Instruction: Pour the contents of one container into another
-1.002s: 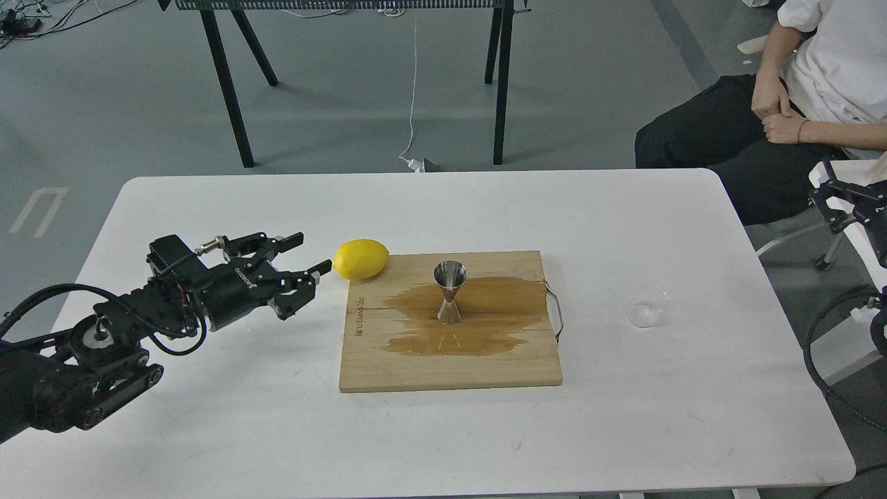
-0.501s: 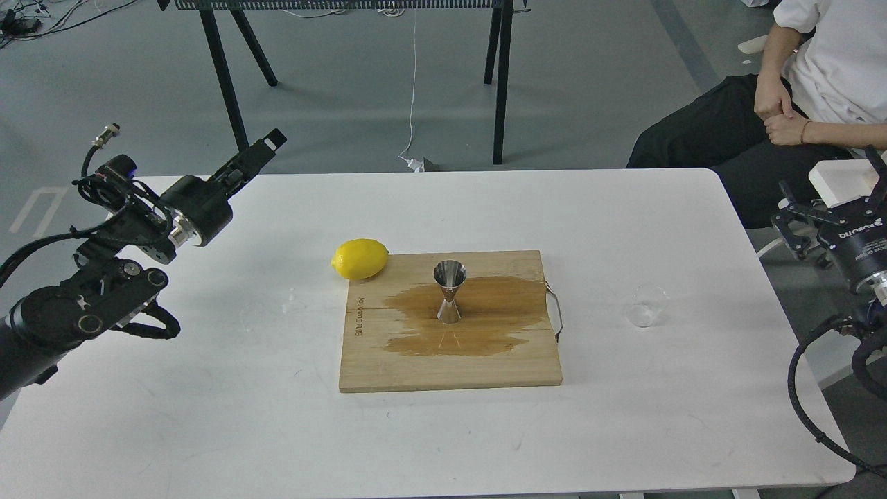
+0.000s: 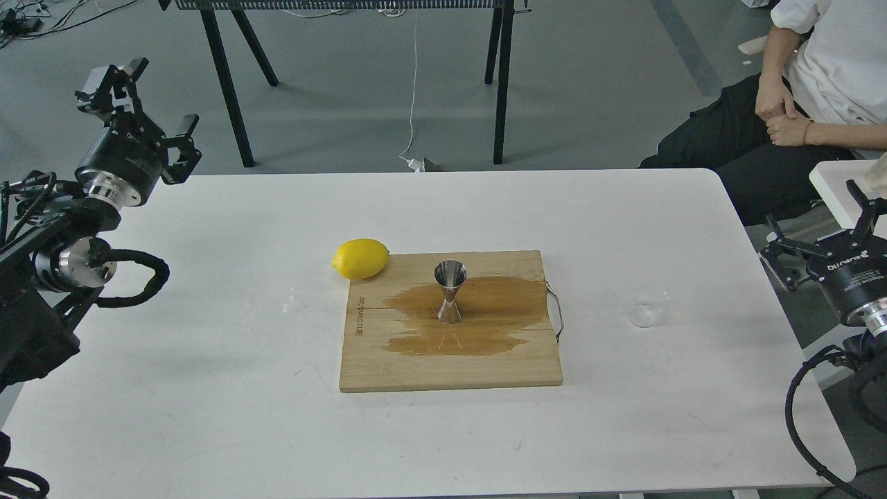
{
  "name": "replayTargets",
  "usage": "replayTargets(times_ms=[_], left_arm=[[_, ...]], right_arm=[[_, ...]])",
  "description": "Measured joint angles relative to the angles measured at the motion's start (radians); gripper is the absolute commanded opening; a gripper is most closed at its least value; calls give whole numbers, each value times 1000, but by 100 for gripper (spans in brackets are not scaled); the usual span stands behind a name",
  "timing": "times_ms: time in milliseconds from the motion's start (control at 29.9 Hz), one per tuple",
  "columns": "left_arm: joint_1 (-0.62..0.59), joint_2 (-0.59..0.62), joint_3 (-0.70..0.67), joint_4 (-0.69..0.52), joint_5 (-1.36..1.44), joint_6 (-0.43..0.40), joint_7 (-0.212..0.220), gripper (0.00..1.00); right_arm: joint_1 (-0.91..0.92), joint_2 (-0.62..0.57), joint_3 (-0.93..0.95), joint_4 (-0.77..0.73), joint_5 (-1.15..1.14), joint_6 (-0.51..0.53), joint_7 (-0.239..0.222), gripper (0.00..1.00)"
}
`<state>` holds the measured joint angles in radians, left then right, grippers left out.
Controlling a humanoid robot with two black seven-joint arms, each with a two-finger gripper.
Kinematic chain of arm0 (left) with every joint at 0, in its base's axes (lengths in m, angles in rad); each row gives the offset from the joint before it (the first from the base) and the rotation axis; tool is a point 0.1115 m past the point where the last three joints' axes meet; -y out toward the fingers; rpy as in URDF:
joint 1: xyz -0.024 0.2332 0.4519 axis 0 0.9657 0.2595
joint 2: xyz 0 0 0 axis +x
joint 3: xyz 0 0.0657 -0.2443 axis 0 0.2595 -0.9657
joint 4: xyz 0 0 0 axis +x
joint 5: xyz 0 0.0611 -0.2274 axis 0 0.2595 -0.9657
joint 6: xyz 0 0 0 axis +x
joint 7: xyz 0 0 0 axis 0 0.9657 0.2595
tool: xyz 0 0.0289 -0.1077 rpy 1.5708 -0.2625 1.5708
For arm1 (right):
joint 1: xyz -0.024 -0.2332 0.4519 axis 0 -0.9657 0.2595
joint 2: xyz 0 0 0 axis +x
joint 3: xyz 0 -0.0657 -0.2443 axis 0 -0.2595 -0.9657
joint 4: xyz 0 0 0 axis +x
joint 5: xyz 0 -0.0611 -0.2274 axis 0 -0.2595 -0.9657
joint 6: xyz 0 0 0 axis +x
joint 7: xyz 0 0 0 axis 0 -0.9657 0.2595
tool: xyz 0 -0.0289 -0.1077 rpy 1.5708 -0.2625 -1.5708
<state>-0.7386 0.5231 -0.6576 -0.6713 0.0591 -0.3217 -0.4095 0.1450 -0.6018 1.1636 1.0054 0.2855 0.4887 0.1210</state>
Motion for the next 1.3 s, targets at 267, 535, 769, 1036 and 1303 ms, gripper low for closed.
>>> replayTargets(times_ms=[267, 535, 769, 1036, 1303], left_arm=[[-3, -18, 1, 1, -60, -58, 11, 99], [-4, -21, 1, 0, -61, -69, 14, 100], [-1, -21, 3, -1, -61, -79, 12, 99], [3, -22, 3, -1, -61, -80, 12, 99], [3, -30, 6, -1, -60, -79, 11, 100]], right_arm=[[-131, 18, -4, 199, 221, 0, -9, 100], [-142, 72, -2, 277, 315, -264, -72, 100], [-131, 104, -8, 277, 287, -364, -85, 100], [-113, 146, -32, 215, 204, -365, -81, 100], [-63, 235, -50, 172, 165, -447, -88, 100]])
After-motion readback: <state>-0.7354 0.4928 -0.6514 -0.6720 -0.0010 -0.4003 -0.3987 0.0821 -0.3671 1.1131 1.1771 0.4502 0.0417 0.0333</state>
